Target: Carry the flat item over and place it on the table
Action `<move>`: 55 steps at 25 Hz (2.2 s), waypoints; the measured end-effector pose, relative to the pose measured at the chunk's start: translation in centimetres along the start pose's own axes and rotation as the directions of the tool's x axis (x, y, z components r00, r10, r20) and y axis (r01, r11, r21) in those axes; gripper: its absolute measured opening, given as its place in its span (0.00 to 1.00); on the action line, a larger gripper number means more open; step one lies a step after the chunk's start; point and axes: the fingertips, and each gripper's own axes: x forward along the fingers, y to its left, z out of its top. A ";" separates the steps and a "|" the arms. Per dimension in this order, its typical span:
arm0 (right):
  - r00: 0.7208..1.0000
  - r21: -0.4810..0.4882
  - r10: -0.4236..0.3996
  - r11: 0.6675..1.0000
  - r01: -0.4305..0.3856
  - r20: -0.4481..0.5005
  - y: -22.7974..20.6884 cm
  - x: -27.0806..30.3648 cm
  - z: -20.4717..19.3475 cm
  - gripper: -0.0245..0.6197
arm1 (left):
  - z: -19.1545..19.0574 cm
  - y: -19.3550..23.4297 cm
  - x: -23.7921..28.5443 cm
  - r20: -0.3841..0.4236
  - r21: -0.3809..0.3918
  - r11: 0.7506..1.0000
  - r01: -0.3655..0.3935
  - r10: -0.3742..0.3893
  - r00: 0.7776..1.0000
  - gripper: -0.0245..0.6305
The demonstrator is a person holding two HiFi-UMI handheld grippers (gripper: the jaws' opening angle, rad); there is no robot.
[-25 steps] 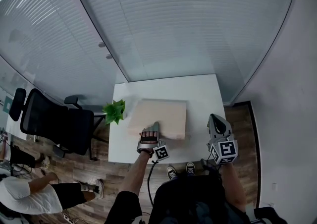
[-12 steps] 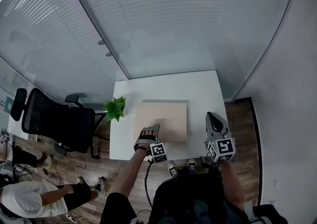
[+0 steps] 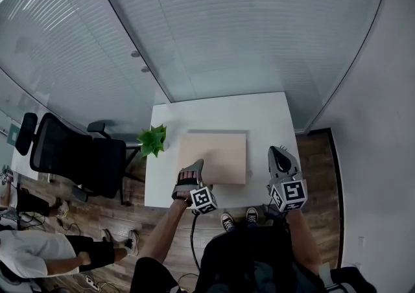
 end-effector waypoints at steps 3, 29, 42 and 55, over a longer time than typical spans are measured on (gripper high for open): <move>1.000 0.000 0.003 1.000 -0.003 -0.003 0.2 0.1 -0.1 0.04 | -0.1 1.7 -1.7 0.040 -0.114 0.992 -0.046 0.051 0.998 0.93; 0.997 -0.018 0.075 0.997 -0.074 0.007 3.3 1.6 0.1 0.05 | -4.0 16.1 -18.7 -0.060 -0.939 0.182 -0.291 0.747 0.662 0.52; 0.995 0.012 0.091 0.996 -0.092 0.039 3.9 1.8 1.0 0.04 | -3.7 17.2 -20.9 -0.025 -0.962 0.153 -0.227 0.777 0.628 0.04; 0.994 0.012 0.097 0.995 -0.098 0.044 4.0 1.9 1.4 0.04 | -3.3 17.4 -21.4 -0.011 -0.957 0.175 -0.231 0.775 0.632 0.04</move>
